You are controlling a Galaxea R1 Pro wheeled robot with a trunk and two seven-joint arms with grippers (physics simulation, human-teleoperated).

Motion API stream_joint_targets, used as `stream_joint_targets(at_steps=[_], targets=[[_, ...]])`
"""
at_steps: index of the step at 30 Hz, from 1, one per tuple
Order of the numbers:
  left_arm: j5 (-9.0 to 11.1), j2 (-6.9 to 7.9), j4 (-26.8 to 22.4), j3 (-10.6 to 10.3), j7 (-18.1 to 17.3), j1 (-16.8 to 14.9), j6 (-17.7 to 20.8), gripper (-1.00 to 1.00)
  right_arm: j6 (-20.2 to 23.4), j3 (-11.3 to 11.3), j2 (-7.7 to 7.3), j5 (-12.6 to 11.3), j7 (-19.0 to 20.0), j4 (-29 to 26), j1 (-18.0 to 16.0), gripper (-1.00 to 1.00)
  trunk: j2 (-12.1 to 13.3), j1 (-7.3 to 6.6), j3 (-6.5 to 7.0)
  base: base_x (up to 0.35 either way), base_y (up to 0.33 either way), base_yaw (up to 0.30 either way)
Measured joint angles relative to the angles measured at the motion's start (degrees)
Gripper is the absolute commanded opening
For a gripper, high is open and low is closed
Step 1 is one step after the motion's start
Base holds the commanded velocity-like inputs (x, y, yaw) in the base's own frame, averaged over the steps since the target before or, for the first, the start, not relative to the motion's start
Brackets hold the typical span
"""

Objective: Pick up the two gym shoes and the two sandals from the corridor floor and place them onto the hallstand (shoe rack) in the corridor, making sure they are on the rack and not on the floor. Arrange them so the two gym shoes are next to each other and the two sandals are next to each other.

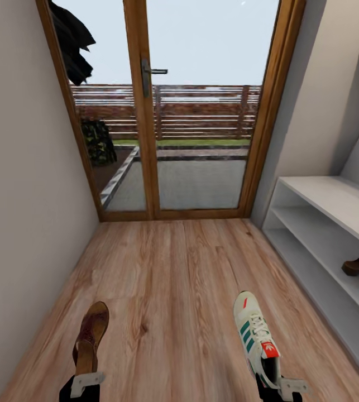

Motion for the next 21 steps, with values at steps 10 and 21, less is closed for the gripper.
stream_joint_targets(at_steps=[10,21], targets=[[0.0,0.00,0.0,0.0,0.0,0.0,0.0,-1.00,0.0,0.0,0.10,0.0,0.0,0.0,0.0,-1.00,0.0,0.00,0.00,0.332,0.130,-0.010],[0.0,-0.01,0.0,0.0,0.0,0.0,0.0,-1.00,0.1,0.0,0.10,0.0,0.0,0.0,0.0,-1.00,0.0,0.00,0.00,0.320,0.162,-0.270]])
